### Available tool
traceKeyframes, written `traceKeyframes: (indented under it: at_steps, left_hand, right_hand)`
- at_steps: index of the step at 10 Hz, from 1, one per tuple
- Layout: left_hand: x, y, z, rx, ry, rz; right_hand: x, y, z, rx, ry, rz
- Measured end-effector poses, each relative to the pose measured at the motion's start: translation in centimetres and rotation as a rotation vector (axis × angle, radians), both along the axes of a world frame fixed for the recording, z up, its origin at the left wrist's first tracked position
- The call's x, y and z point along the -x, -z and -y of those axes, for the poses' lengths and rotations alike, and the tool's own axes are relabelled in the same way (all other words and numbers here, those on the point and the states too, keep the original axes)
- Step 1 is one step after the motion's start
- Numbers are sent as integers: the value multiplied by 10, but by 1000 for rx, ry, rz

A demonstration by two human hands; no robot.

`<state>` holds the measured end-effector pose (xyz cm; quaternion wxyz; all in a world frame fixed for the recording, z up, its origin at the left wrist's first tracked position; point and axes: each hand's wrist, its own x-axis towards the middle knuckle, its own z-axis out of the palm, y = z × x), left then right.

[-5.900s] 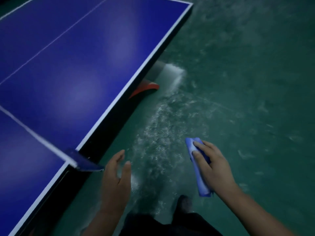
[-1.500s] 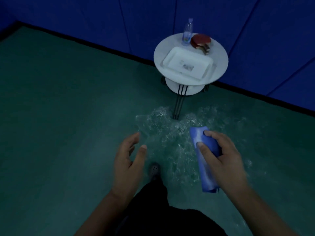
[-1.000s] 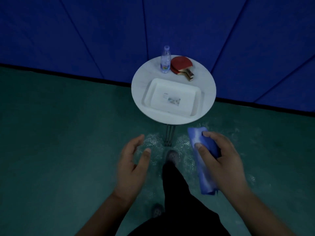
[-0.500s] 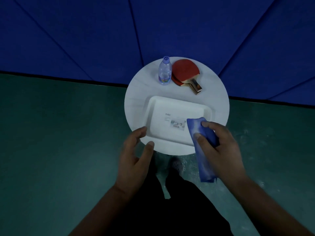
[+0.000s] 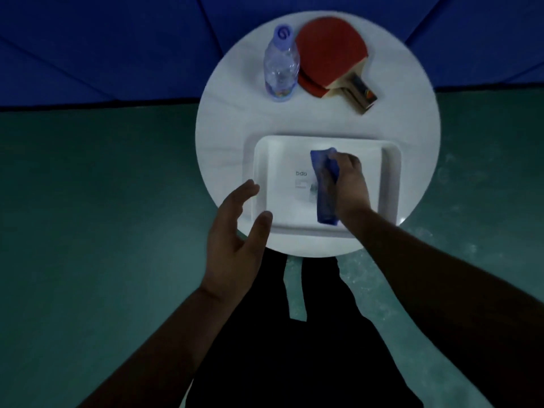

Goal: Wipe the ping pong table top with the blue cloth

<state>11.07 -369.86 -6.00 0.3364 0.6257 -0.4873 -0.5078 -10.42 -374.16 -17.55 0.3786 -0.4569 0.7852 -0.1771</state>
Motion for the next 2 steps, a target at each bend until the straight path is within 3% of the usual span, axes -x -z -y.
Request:
traceKeyframes:
  at_steps: [2]
  left_hand:
    - [2, 5, 7, -20, -14, 7]
  right_hand:
    - [7, 32, 15, -112, -119, 30]
